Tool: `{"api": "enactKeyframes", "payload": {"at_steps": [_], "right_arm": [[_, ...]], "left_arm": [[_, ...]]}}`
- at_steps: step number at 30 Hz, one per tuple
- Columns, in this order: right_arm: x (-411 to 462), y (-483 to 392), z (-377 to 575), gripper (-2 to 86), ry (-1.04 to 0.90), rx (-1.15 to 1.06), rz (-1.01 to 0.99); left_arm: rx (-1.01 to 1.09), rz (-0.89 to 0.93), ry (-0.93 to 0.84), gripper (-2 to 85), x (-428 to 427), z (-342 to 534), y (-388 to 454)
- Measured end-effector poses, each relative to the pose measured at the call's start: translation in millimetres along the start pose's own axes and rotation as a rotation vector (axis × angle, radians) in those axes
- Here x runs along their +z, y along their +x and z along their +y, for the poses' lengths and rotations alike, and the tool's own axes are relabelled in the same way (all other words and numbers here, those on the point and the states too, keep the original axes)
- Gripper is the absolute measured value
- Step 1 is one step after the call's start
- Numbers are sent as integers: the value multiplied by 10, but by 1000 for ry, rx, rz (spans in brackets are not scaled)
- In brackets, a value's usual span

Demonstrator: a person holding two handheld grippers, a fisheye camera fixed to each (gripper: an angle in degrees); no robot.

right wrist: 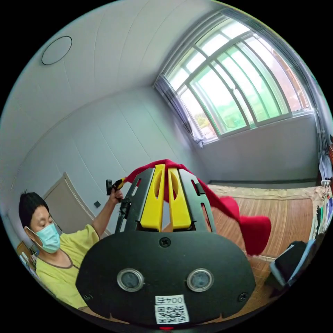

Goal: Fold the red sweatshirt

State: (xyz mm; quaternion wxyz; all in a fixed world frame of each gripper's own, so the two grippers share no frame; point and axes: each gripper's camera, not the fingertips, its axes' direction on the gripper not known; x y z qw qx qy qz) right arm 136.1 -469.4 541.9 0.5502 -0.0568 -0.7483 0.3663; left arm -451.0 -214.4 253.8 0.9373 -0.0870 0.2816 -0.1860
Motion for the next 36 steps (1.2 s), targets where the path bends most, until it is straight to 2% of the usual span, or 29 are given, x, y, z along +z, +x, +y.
{"api": "enactKeyframes", "payload": {"at_steps": [5, 13, 19, 22, 28, 36], "right_arm": [[552, 673, 869, -4, -201, 80, 37], [1672, 2467, 3224, -2, -493, 439, 204], [2156, 3199, 4576, 0, -653, 639, 305], [2329, 3154, 4724, 1, -743, 594, 353], [2375, 2839, 4536, 0, -777, 476, 440], [2230, 2831, 4695, 0, -782, 563, 466]], "left_arm": [[-109, -116, -236, 36, 524, 936, -512], [-353, -256, -570, 33, 1869, 3427, -1625], [-534, -334, -803, 32, 2365, 4862, -1909], [-529, -312, -834, 31, 2379, 4997, -1793], [-477, -298, -790, 29, 2094, 4693, -1453], [-484, -342, -837, 28, 1818, 4652, -1189]]}}
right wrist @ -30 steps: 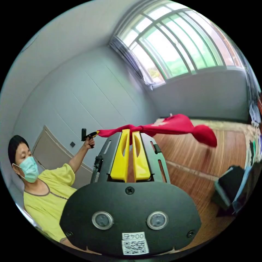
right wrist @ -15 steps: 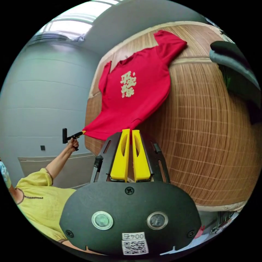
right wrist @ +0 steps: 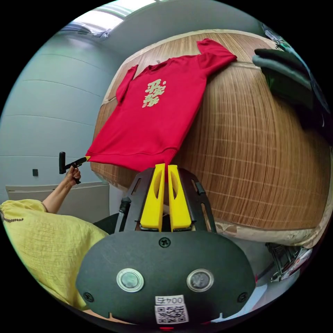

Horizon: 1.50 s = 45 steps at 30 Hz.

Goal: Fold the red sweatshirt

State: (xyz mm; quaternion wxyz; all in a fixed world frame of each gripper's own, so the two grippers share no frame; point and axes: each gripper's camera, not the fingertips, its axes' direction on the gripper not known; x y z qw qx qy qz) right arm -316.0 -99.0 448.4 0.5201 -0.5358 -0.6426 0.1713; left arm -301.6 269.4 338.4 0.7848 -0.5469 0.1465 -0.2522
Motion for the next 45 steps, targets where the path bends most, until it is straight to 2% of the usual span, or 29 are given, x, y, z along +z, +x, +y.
{"api": "enactKeyframes", "payload": {"at_steps": [7, 12, 33, 35, 38, 40, 45], "right_arm": [[641, 210, -48, 0, -171, 65, 102], [904, 424, -165, 1, -254, 99, 165], [681, 996, -557, 10, -355, 178, 142], [734, 1051, -581, 21, -368, 188, 153], [895, 1140, -633, 60, -501, 223, 182], [788, 1049, -650, 118, -554, 166, 208], [136, 687, -1165, 175, -364, 18, 244]], "left_arm": [[-30, -109, -192, 28, 476, 181, -36], [-93, -144, -211, 29, 606, 235, -50], [-127, -236, -304, 33, 418, 289, 157], [-129, -268, -336, 34, 521, 264, 155], [-184, -311, -387, 39, 705, 167, 141], [-202, -342, -418, 49, 793, 81, 192], [-201, -370, -441, 87, 825, 79, 274]]}}
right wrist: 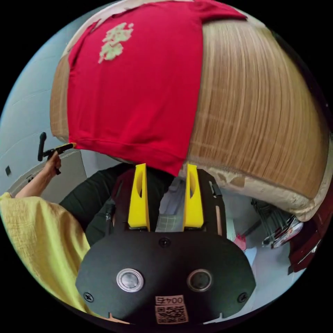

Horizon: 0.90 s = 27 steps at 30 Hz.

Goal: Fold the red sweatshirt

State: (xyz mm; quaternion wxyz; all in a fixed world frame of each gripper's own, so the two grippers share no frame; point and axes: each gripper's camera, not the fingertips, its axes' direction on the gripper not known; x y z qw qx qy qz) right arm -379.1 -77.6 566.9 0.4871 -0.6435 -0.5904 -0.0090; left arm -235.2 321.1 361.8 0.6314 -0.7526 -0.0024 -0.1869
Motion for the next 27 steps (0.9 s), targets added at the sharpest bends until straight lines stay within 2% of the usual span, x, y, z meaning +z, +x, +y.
{"api": "enactKeyframes", "payload": {"at_steps": [7, 12, 16, 20, 25, 27], "right_arm": [[-312, -399, -1577, 214, 105, -199, 121], [63, -445, -2231, 201, 13, -187, 142], [126, -544, -2195, 172, 60, -148, 286], [105, -468, -2094, 167, 94, -151, 267], [81, -380, -2049, 151, 109, -142, 247], [114, -463, -2004, 154, 128, -143, 297]], "left_arm": [[-130, 85, 20, 102, -77, 360, -264], [-166, 51, 49, 87, -352, 850, -297], [-211, 30, 132, 73, -653, 1220, -219], [-222, 74, 213, 63, -817, 1219, -215], [-72, 71, 307, 56, -1049, 532, -270], [-11, 67, 337, 53, -1182, 239, -291]]}}
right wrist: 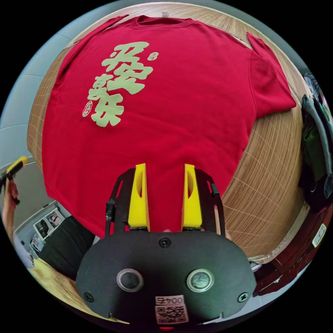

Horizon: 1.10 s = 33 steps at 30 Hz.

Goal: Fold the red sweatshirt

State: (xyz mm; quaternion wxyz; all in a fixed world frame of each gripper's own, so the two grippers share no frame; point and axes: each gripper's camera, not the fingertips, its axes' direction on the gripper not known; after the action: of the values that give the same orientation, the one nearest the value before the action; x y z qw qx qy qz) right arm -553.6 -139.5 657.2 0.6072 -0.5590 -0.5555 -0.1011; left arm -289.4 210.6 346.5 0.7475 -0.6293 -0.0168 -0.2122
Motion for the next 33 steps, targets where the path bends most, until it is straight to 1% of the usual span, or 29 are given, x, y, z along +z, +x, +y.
{"api": "enactKeyframes", "payload": {"at_steps": [3, 6, 8, 13, 17, 22, 26, 33], "right_arm": [[-15, -75, 85, 156, 43, 7, 30], [-40, -6, 102, 152, 49, 16, 6], [-64, 36, 75, 151, 32, 19, -17], [-115, -2, -126, 146, -86, -5, 9], [-136, 50, -267, 146, -161, -20, -18], [-187, 50, -336, 146, -195, -4, -21], [-236, 17, -335, 147, -196, -30, -9], [-270, -32, -493, 148, -300, 16, 1]], "left_arm": [[57, 16, 92, 46, -177, -481, -55], [74, 63, 173, 35, -332, -894, -157], [90, 74, 202, 30, -374, -1124, -200], [103, 86, 262, 25, -373, -1766, -232], [108, 69, 275, 25, -322, -2217, -170], [188, -60, 283, 28, -256, -2817, 140], [229, -114, 264, 35, -156, -3125, 346], [231, -193, 230, 66, 134, -3524, 626]]}}
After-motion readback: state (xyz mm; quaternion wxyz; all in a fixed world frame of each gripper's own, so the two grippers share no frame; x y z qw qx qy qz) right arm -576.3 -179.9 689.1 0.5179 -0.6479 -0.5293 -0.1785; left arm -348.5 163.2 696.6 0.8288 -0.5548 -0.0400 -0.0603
